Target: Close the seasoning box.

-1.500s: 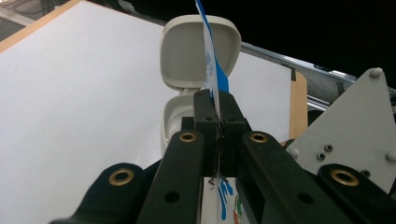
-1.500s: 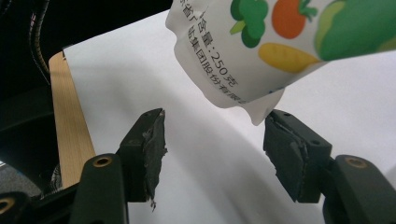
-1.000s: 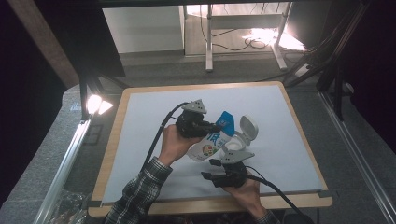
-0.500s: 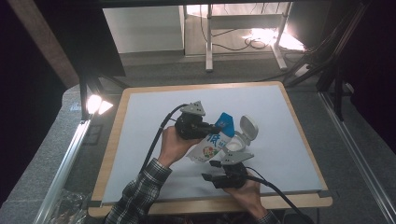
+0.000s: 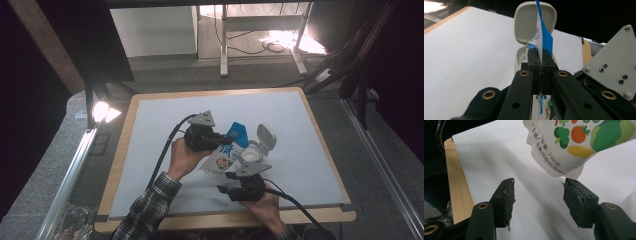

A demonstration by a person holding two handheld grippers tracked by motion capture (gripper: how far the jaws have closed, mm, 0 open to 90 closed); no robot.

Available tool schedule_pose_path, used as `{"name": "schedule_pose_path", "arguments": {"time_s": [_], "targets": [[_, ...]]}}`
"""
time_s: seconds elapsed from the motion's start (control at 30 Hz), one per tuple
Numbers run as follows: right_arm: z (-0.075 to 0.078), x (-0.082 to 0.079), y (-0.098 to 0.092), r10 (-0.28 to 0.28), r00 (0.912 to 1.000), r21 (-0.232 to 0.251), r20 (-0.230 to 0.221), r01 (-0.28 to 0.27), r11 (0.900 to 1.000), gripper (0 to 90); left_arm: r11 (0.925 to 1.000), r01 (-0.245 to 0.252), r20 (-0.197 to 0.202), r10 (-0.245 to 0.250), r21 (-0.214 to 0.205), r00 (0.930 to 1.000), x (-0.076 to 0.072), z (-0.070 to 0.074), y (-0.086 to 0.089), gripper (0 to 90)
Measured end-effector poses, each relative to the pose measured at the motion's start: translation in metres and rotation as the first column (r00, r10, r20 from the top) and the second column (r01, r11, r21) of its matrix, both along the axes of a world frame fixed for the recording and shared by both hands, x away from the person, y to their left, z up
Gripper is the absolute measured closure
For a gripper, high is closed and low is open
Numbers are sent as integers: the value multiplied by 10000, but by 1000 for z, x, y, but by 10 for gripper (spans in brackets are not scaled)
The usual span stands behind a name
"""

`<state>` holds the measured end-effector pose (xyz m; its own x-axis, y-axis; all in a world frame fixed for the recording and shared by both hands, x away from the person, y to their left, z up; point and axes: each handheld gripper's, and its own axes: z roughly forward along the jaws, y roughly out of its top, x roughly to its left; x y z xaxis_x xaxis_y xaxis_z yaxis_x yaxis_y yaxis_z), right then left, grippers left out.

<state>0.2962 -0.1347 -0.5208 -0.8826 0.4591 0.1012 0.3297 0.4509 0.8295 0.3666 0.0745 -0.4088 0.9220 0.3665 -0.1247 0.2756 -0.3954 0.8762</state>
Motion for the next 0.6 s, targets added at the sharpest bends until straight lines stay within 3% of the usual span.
{"name": "schedule_pose_path", "arguments": {"time_s": [0.6], "targets": [[-2, 2, -1, -78, 10000, -104, -3, 78, 9999, 424, 9998, -99, 116, 101, -183, 9999, 1, -12, 13, 890]]}}
